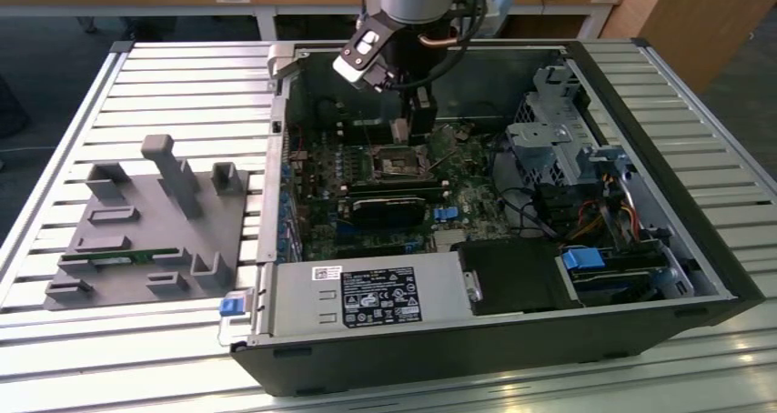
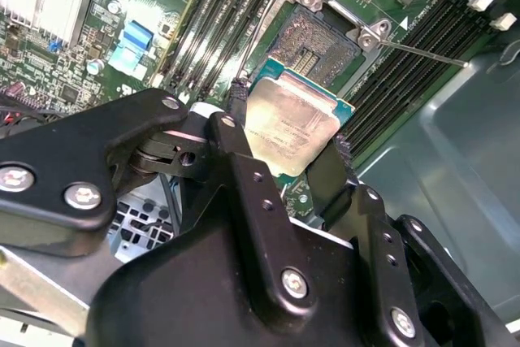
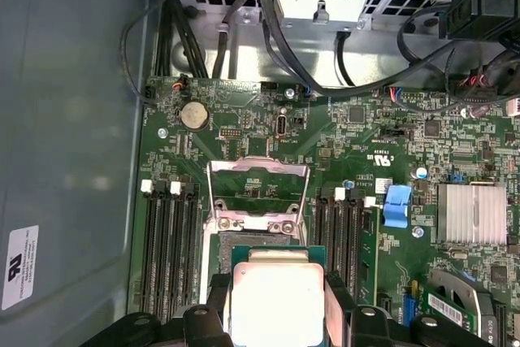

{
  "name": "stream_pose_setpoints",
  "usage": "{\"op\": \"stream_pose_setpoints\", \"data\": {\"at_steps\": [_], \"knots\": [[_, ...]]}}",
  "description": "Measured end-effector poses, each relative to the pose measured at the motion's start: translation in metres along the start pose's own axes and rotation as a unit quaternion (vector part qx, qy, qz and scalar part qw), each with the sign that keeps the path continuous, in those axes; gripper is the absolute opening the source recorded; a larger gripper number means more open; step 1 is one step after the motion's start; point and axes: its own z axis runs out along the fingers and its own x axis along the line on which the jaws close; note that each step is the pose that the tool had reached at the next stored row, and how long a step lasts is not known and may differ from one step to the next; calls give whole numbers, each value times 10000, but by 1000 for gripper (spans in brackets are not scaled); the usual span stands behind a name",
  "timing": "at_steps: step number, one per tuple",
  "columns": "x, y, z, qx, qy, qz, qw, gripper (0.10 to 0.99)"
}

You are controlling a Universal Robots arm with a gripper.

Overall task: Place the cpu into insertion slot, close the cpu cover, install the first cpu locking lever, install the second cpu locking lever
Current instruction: 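Place the cpu into insertion slot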

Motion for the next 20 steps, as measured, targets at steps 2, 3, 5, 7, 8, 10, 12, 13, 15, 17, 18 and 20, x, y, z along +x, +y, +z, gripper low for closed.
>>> {"op": "stream_pose_setpoints", "data": {"at_steps": [2,3,5,7,8,10,12,13,15,17,18,20], "knots": [[0,-1,6,0,0,0,10000,541],[0,-1,9,0,0,0,10000,541],[0,-1,14,0,0,0,10000,541],[0,-2,20,0,0,0,10000,541],[0,-2,23,0,0,0,10000,541],[0,-2,29,0,0,0,10000,541],[0,-3,36,0,0,0,10000,541],[0,-3,40,0,0,0,10000,541],[0,-4,49,0,0,0,10000,541],[0,-5,58,0,0,0,10000,541],[0,-5,63,0,0,0,10000,541],[0,-6,73,0,0,0,10000,541]]}}
